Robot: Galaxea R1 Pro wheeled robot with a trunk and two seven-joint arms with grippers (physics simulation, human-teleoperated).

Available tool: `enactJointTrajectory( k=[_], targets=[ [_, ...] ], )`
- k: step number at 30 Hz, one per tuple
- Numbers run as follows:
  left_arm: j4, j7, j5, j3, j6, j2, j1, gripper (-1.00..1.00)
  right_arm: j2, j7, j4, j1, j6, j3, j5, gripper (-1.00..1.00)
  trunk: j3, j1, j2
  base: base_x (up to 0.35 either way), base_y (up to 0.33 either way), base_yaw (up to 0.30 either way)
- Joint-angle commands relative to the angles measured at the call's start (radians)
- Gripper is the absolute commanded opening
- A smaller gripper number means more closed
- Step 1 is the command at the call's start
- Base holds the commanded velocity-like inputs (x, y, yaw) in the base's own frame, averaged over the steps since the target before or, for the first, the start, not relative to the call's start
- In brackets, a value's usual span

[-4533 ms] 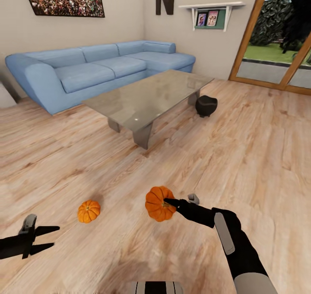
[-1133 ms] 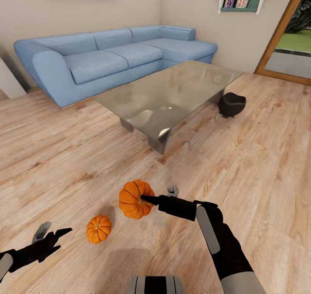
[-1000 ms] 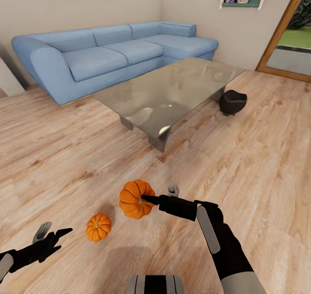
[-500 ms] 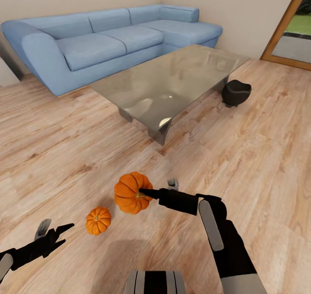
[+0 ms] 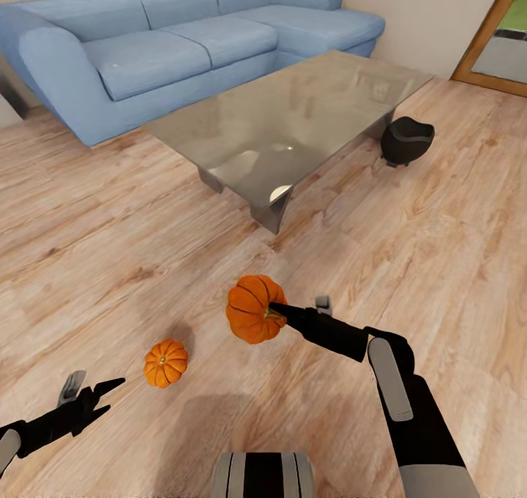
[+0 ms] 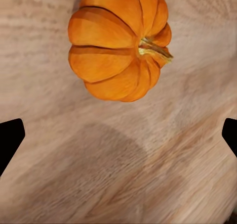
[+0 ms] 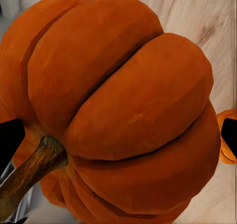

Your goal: Place each of the two pumpkins and all three candles from the living room inside a cabinet in the living room (use any cabinet), then make sure every cabinet is closed, and position the cauldron so it is next to a table in the living room.

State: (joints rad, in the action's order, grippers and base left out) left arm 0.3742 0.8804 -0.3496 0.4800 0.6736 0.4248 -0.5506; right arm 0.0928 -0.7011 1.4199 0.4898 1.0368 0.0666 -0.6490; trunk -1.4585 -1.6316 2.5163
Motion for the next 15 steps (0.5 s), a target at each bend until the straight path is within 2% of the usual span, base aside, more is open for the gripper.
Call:
enactJointTrajectory(
  k=[1, 5, 9, 11, 15],
  targets=[
    [0.0, 0.0, 0.0, 0.0, 0.0, 0.0, 0.0, 1.0, -0.002, 0.002, 0.0, 0.0, -0.002, 0.001, -0.009, -1.0, -0.004, 0.0, 0.0, 0.0, 0.0, 0.0],
    [0.0, 0.013, -0.001, 0.0, 0.0, 0.001, 0.0, 1.0, -0.004, 0.003, 0.0, 0.0, -0.011, 0.003, -0.013, -1.0, -0.019, -0.002, 0.001, 0.0, 0.0, 0.0],
    [0.0, 0.095, -0.001, 0.0, 0.004, 0.0, 0.0, 1.0, -0.003, 0.0, 0.0, 0.0, -0.012, 0.003, -0.015, -1.0, -0.035, -0.004, 0.002, 0.0, 0.0, 0.0],
    [0.0, 0.117, -0.002, 0.0, 0.006, 0.001, 0.0, 1.0, -0.002, 0.001, -0.001, 0.0, -0.012, 0.003, -0.015, -1.0, -0.043, -0.005, 0.003, 0.0, 0.0, 0.0],
    [-0.001, 0.134, -0.004, 0.006, 0.015, 0.018, -0.002, 1.0, 0.0, 0.003, 0.0, -0.005, -0.013, 0.002, -0.015, -1.0, -0.058, -0.007, 0.004, 0.0, 0.0, 0.0]
  ],
)
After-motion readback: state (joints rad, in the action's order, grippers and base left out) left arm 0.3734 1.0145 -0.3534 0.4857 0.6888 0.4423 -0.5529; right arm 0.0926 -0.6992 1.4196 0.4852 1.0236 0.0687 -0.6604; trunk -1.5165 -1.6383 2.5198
